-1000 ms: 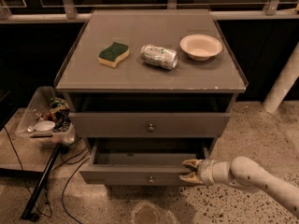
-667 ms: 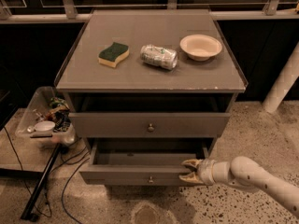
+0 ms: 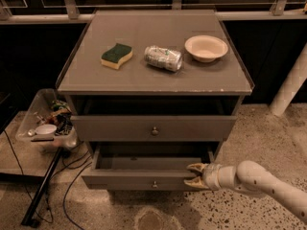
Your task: Open middle drawer
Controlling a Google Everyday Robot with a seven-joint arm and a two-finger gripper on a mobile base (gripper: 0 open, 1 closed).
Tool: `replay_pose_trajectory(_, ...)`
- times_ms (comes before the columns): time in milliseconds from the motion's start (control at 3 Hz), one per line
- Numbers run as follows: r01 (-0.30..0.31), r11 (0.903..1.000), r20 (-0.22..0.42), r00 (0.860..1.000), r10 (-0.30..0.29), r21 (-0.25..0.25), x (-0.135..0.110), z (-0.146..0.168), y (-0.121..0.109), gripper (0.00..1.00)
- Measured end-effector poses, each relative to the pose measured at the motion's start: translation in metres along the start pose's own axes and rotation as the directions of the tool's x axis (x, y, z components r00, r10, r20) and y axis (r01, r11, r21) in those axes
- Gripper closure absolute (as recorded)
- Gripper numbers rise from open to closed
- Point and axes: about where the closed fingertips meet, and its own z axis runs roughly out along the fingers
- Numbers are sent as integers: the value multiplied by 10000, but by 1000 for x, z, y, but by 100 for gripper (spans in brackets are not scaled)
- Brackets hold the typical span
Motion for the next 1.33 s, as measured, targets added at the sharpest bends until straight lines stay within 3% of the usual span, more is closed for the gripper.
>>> replay_pose_trajectory(333, 0, 10000, 1, 10000, 0, -1, 0, 0, 0, 37)
replay_pose_trajectory(667, 10, 10000, 7, 10000, -10, -7, 0, 0, 1, 60)
replay_pose_trajectory(1000, -45, 10000, 63, 10000, 45, 83, 10, -18, 18, 84)
replay_pose_trajectory(1333, -46, 10000, 64, 10000, 45, 83, 8, -18, 18, 100)
